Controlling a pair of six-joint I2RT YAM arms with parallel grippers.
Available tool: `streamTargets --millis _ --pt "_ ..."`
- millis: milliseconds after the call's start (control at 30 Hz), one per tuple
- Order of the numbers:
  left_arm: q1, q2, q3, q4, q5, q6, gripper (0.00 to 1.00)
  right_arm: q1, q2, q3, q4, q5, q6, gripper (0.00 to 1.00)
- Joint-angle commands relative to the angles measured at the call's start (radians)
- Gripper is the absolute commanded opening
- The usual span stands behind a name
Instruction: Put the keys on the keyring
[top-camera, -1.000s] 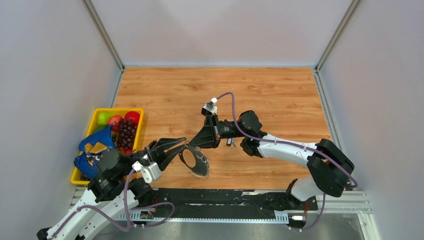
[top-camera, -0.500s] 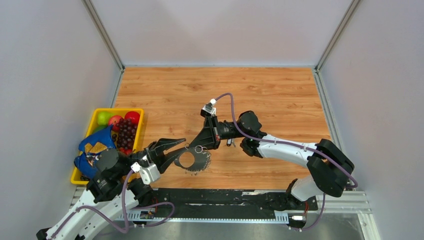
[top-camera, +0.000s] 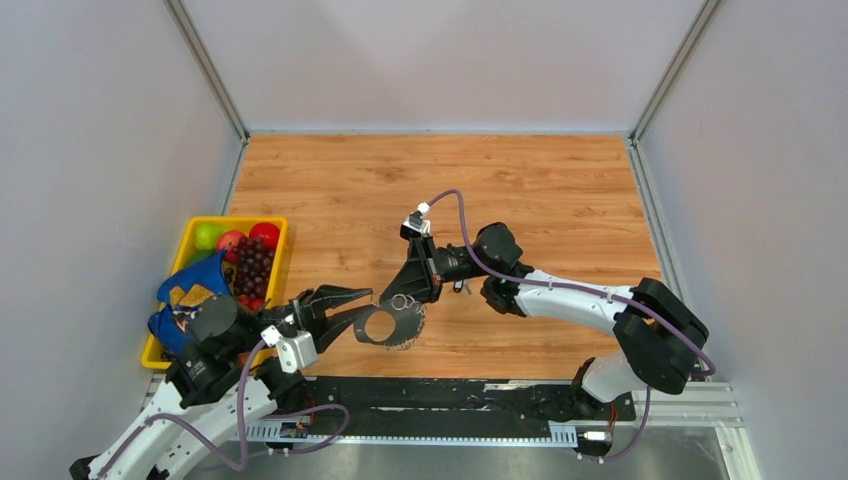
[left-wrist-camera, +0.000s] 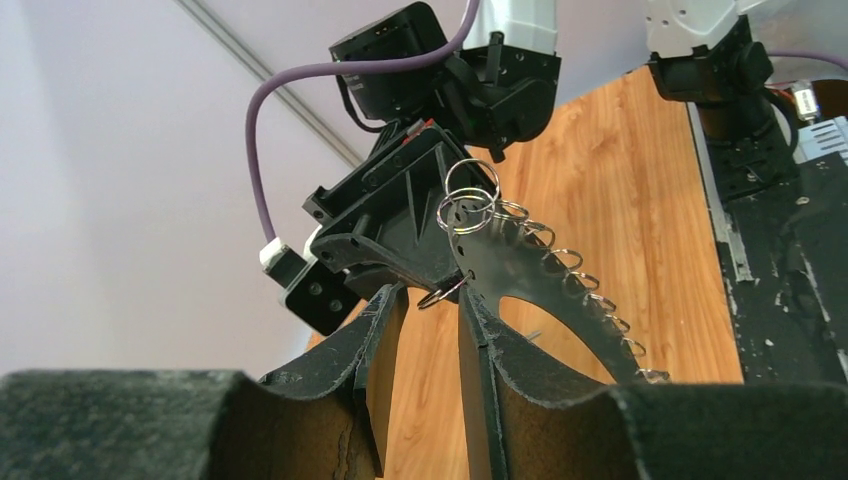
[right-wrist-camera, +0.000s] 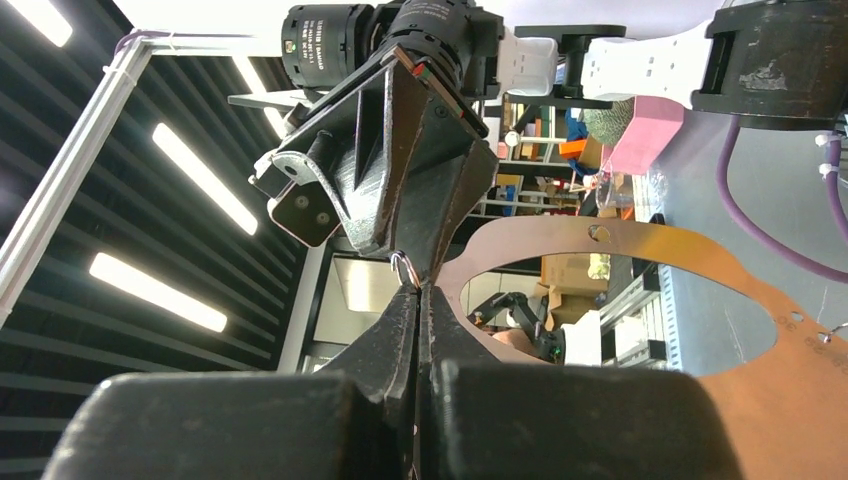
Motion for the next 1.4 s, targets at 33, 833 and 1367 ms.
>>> streamTargets --millis 33,833,1367 --pt "-0.012 0.009 0.059 -0.07 0.09 -0.038 0.37 -0.023 -0.023 -0.013 0.017 0.018 0.042 0.0" --pt "-0.017 0.017 0.076 -0.119 -0.068 0.058 0.37 -0.029 -0.009 -0.042 0.063 -0.018 0.085 0.0" --pt "-0.017 0.05 0.097 -0.176 -0.124 0.13 0.39 -0.046 0.082 -0.097 0.292 -0.024 0.255 0.0"
